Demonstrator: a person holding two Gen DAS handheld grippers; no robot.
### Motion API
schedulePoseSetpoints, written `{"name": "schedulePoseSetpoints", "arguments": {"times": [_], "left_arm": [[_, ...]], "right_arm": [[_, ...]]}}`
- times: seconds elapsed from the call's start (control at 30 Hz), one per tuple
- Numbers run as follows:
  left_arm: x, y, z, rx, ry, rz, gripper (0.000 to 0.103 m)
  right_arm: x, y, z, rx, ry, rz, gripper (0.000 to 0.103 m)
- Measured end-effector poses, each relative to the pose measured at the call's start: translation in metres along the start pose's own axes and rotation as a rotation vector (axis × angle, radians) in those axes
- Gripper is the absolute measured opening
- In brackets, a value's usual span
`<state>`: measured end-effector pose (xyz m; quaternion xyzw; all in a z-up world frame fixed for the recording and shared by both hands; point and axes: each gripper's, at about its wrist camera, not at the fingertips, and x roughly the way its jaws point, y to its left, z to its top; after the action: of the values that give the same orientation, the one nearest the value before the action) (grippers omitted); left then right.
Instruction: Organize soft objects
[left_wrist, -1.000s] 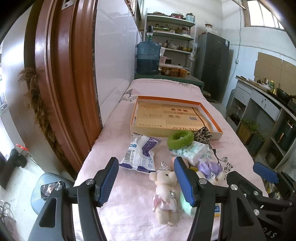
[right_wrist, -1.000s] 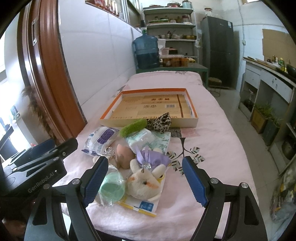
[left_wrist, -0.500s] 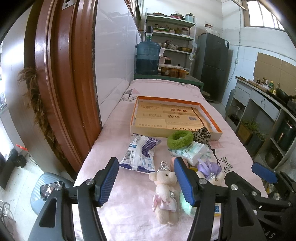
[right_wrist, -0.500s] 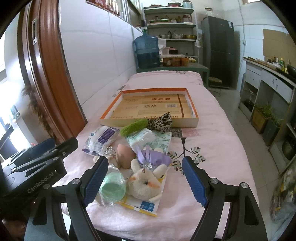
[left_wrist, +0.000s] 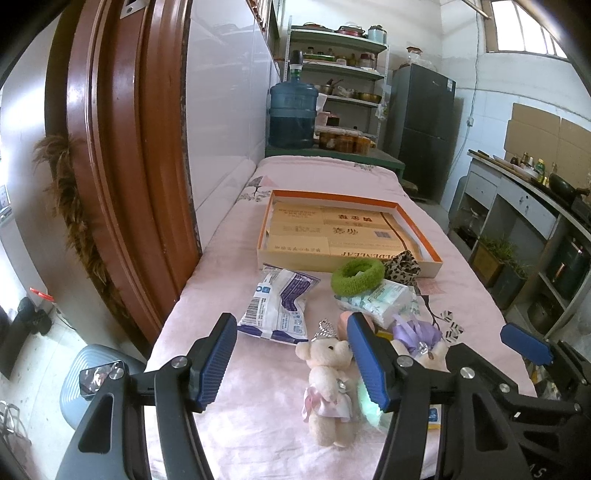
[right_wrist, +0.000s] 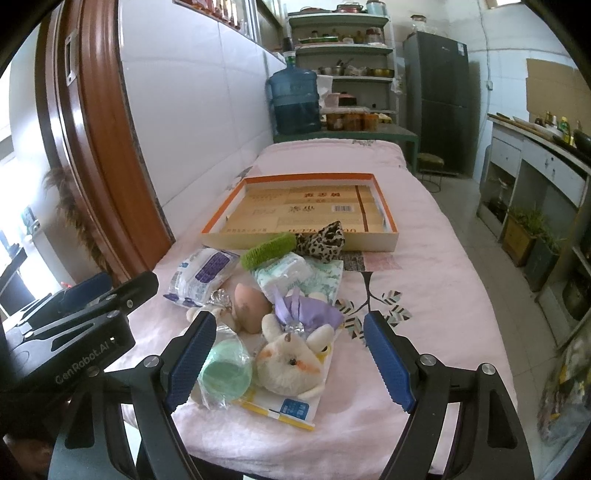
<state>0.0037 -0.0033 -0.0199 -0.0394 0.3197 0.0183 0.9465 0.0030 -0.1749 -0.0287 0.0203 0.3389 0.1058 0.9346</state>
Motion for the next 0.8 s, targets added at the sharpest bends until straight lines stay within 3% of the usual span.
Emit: {"name": "schedulePoseSetpoints", "arguments": {"times": [0.5, 0.8], "left_arm": [[0.0, 0.002, -0.002, -0.005, 0.003, 0.0, 0.062], [0.006, 0.028, -0.003, -0.051, 0.003, -0.01, 0.062]], "right_arm": [[0.003, -0.001, -0.003, 0.001, 0.008, -0.001, 0.083], [0.012, -0.004, -0.021, -0.005, 0.041, 0.026, 0.083]]}}
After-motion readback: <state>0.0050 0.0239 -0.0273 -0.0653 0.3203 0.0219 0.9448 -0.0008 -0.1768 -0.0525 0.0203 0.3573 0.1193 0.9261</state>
